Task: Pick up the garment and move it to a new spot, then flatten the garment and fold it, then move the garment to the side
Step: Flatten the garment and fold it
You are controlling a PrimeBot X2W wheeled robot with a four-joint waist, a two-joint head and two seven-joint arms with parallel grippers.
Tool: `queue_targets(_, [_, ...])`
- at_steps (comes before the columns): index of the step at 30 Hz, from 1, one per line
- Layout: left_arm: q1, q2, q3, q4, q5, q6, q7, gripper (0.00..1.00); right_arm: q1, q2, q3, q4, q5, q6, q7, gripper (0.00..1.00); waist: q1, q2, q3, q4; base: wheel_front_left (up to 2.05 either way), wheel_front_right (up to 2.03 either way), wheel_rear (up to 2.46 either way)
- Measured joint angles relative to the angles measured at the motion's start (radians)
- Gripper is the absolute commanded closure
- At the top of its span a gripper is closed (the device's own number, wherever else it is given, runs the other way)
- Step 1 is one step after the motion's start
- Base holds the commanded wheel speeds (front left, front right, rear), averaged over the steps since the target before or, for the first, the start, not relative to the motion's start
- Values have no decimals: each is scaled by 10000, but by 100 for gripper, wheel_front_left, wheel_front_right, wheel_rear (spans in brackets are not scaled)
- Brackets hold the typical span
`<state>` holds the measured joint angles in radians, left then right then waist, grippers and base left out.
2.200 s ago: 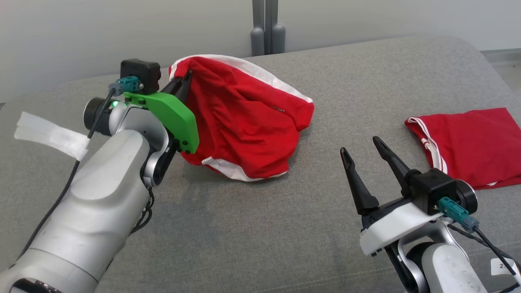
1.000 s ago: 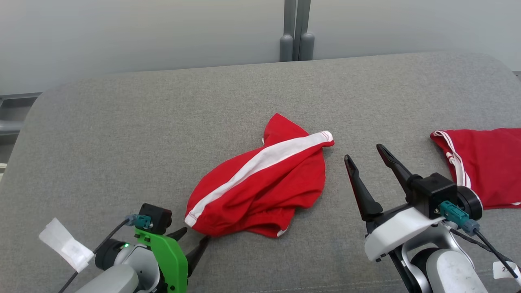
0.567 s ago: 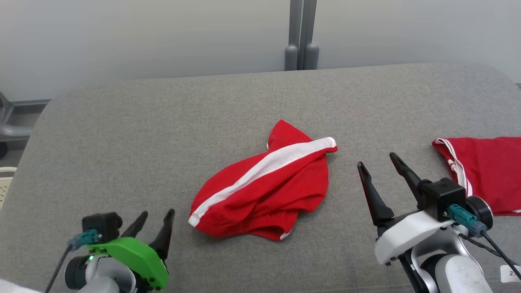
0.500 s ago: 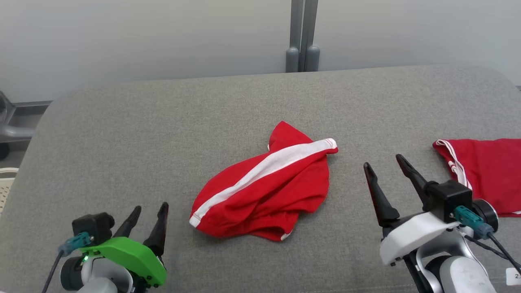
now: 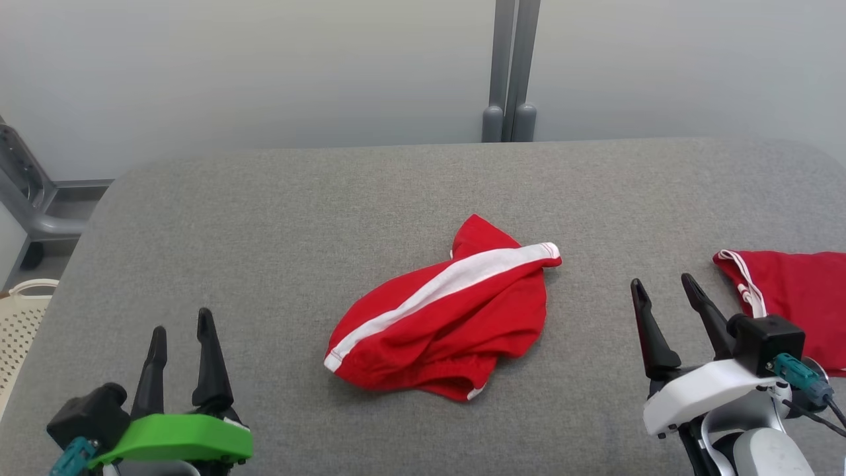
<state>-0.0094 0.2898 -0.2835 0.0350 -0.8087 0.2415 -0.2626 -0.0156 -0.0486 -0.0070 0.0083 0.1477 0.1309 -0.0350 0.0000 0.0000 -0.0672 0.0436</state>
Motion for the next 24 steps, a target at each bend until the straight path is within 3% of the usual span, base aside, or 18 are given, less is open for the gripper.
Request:
queue_targets(6, [794, -840, 1028, -8, 1488, -151, 0, 0, 0, 0, -81, 690, 240, -2, -403, 0, 0, 0, -178, 89, 0, 0, 0])
queue_targets(10, [1211, -1206, 1315, -157, 1969, -579, 0, 0, 7, 0, -155, 1087, 307, 0, -637, 0, 0, 0, -304, 134, 0, 0, 0])
queue_targets(24, [2018, -874, 1011, 215, 3689, -1137, -12, 0, 318, -2, -314, 2209, 255, 0, -988, 0, 0, 0, -637, 210, 0, 0, 0])
